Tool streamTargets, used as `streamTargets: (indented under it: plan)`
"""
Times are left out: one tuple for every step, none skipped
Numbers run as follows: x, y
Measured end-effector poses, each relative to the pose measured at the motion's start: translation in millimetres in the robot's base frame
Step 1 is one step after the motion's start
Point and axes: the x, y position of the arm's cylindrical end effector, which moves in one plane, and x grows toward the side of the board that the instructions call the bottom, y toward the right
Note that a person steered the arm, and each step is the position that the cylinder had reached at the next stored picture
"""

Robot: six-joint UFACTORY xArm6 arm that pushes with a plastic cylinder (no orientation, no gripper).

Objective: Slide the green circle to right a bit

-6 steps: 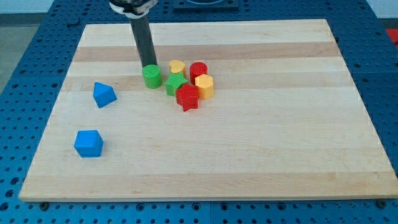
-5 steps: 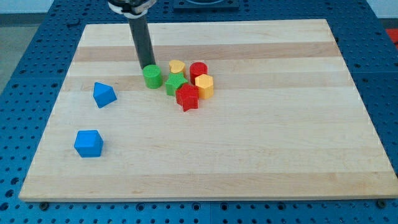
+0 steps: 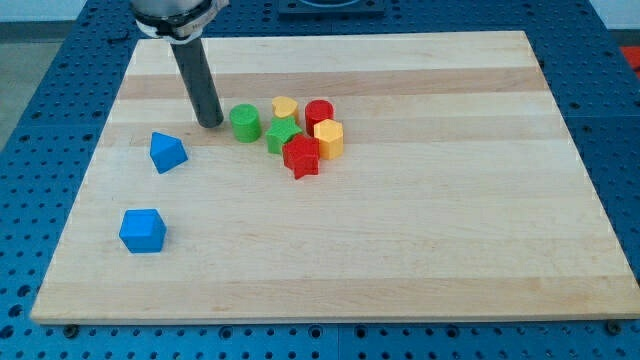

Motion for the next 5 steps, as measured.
streamTargets:
  plan:
    - [-1.8,13.1]
    - [-1.8,15.4]
    - [-0.2,17.7]
    - [-0.2,22.0]
    - [-0.2,18.7]
